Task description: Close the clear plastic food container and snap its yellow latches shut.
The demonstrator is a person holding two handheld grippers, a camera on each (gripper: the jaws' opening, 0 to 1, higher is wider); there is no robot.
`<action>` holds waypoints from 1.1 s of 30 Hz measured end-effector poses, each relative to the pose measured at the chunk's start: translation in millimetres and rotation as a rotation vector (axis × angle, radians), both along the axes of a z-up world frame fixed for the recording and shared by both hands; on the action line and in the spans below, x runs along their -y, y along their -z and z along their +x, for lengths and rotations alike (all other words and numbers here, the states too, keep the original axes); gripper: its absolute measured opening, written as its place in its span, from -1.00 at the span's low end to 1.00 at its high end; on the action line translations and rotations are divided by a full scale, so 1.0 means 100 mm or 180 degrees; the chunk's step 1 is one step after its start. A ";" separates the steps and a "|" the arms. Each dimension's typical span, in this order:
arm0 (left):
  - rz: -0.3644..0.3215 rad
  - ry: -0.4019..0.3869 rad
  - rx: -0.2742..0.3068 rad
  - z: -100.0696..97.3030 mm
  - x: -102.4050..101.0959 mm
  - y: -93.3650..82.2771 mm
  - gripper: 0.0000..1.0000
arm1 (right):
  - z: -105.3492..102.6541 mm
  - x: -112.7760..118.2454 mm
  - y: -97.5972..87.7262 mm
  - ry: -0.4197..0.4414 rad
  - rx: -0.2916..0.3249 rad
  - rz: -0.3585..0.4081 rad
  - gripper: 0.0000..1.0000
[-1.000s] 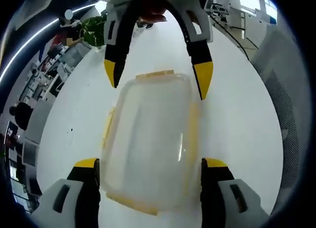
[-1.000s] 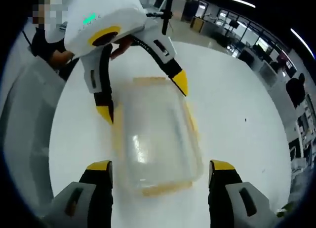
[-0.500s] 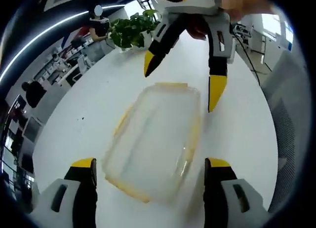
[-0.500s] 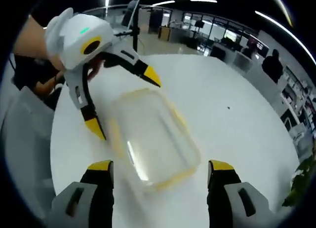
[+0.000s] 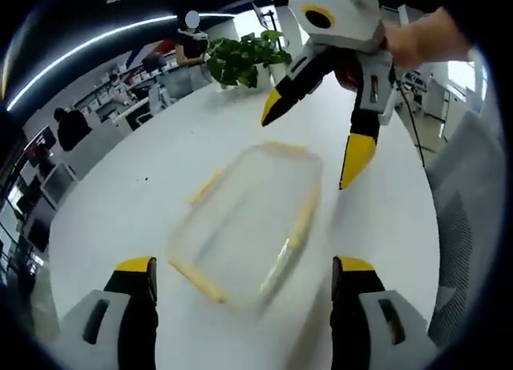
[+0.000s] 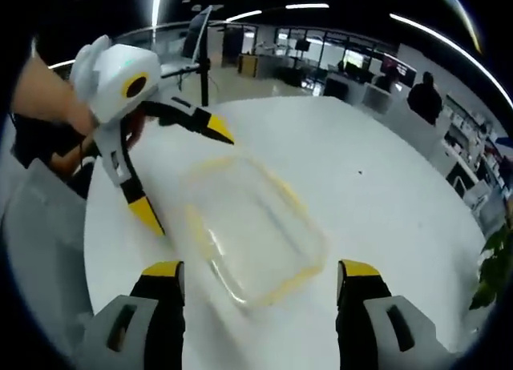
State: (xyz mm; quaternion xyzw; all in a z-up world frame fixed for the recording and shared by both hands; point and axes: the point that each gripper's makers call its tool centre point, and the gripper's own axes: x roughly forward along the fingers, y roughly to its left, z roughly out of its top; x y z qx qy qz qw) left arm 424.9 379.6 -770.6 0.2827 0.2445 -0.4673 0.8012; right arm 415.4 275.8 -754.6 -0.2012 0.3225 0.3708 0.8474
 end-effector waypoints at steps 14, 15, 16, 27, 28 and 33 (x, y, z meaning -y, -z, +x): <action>-0.0257 -0.0219 -0.0075 -0.21 -0.09 -0.02 0.80 | -0.15 0.10 -0.05 0.0236 0.0130 0.0148 0.50; -0.0286 -0.0236 -0.0082 -0.21 -0.09 -0.03 0.80 | -0.16 0.10 -0.05 0.0251 0.0128 0.0168 0.49; -0.0295 -0.0247 -0.0076 -0.22 -0.10 -0.03 0.80 | -0.17 0.11 -0.06 0.0270 0.0140 0.0193 0.49; -0.0421 -0.0311 -0.0078 -0.39 -0.21 -0.02 0.79 | -0.29 0.19 -0.08 0.0398 0.0231 0.0291 0.51; -0.0423 -0.0315 -0.0077 -0.41 -0.22 -0.02 0.79 | -0.30 0.19 -0.09 0.0405 0.0243 0.0306 0.51; -0.0507 -0.0309 -0.0047 -0.50 -0.24 -0.04 0.80 | -0.36 0.19 -0.12 0.0444 0.0297 0.0352 0.52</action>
